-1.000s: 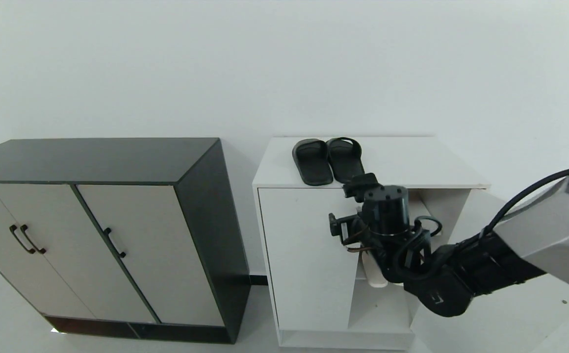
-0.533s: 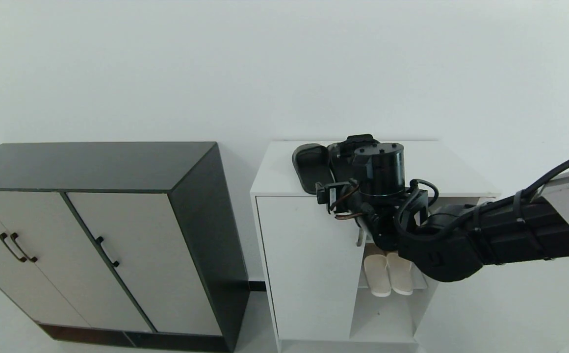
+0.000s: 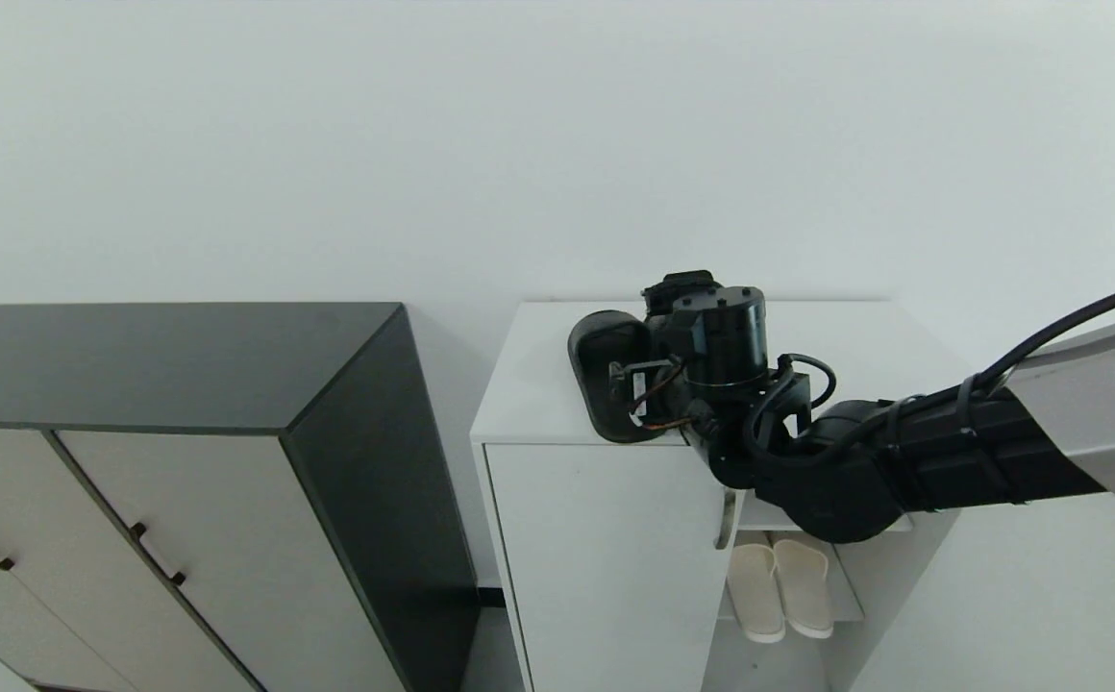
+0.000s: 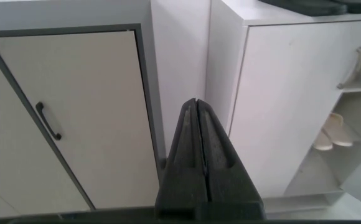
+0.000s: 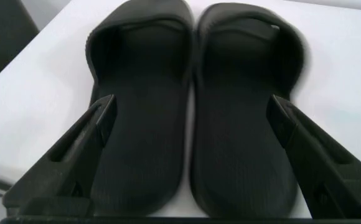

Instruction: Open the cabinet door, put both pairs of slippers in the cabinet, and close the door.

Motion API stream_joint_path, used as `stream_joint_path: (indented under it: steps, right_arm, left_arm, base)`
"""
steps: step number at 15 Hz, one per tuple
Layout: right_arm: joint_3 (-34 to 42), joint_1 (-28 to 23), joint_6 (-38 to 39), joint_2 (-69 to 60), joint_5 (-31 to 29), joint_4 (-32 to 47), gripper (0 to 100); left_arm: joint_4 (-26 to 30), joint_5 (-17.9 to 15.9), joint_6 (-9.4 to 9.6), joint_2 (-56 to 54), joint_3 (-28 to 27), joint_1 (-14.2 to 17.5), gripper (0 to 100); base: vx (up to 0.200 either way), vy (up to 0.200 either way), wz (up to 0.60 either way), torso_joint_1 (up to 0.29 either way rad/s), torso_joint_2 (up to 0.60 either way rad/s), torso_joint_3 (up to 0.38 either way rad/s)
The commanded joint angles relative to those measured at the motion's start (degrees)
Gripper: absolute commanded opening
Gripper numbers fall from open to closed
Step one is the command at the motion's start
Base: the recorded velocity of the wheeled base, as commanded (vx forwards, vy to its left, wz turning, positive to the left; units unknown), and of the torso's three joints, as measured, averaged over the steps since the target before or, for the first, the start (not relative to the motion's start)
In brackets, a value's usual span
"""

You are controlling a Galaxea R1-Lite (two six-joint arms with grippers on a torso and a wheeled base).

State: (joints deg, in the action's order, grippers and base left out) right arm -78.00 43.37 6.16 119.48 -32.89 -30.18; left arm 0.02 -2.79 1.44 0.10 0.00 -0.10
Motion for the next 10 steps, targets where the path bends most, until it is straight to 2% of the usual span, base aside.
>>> stream_joint_path:
  steps: [1,3,10]
  right_arm:
    - [-2.60,-0.31,0.52,2.07,0.11,2.76,100]
    - [-5.94,-0.40,1.58,3.39,0.46,5.75,100]
    - [-16.40,-3.38,1.23,12.44,0.37,5.14,100]
  left_arm:
    - [-0.02,-0.02,-0.03,-0.01,0.00,0.01,0]
    - [-0.02,-0.02,-0.03,-0.01,0.00,0.01,0]
    - [0.06,-0.02,-0.03,-0.01,0.00,0.01,0]
  base:
    - [0.000,0.000,0.00,0.000,0.00,0.000]
    - [0.000,0.000,0.00,0.000,0.00,0.000]
    - [0.000,0.000,0.00,0.000,0.00,0.000]
